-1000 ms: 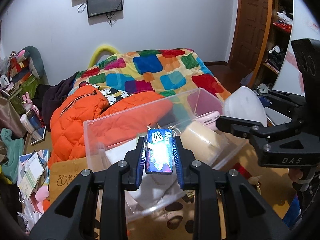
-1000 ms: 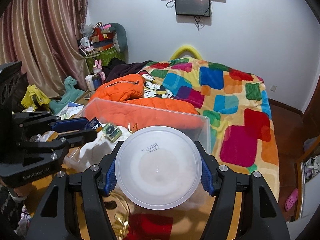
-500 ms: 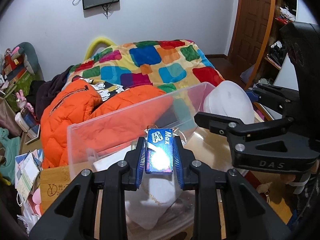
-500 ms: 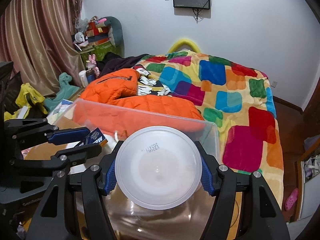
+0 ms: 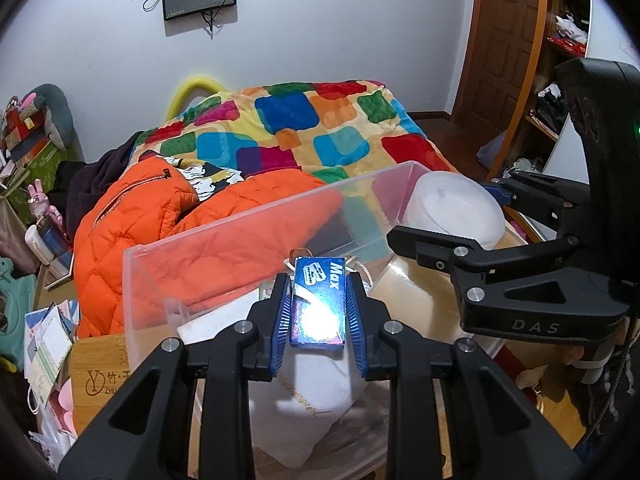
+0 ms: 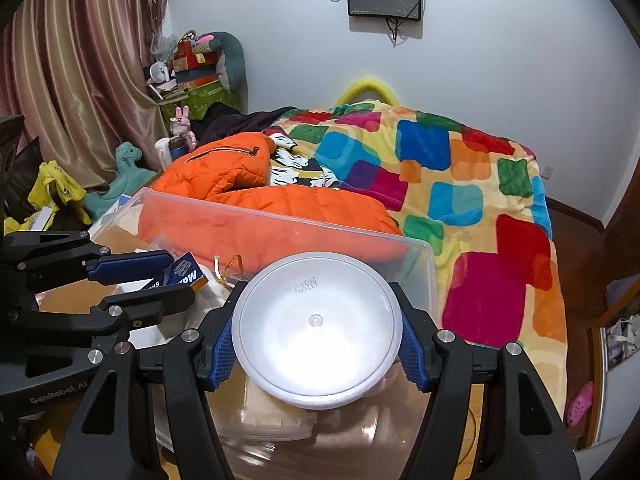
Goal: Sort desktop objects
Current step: 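Carry the Max box and white lid over the clear box with both tools, then drop the Max box into the box with the left tool while the right drops the lid, then grasp the red velvet pouch with the left tool while the right grasps the small seashell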
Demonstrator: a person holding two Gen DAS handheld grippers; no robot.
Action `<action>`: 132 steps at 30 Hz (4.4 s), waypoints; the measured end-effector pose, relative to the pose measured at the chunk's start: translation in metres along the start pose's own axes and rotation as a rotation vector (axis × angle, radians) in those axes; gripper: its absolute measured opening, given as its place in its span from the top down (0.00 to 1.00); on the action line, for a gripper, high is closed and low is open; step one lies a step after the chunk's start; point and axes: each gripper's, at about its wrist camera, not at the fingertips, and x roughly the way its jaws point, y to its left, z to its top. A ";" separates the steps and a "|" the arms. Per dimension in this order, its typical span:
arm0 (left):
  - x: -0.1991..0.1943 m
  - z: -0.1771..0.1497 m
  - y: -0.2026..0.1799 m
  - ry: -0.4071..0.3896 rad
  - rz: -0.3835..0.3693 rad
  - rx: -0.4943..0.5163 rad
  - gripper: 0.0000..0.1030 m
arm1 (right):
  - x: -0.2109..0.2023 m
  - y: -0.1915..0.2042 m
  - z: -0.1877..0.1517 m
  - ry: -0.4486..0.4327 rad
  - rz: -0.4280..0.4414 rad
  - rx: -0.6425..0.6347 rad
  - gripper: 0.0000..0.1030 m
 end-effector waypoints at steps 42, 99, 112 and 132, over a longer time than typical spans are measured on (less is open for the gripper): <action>-0.012 -0.017 0.002 -0.058 0.065 0.017 0.35 | -0.028 0.008 -0.015 -0.130 -0.008 -0.023 0.19; -0.061 -0.086 -0.065 0.017 0.003 0.019 0.14 | -0.085 -0.004 -0.143 0.104 -0.020 0.108 0.38; -0.038 -0.085 -0.083 0.079 -0.053 0.031 0.14 | -0.076 0.006 -0.149 0.120 0.043 0.073 0.75; -0.007 -0.075 -0.112 0.164 -0.080 0.049 0.14 | -0.112 -0.014 -0.155 0.061 -0.010 0.111 0.85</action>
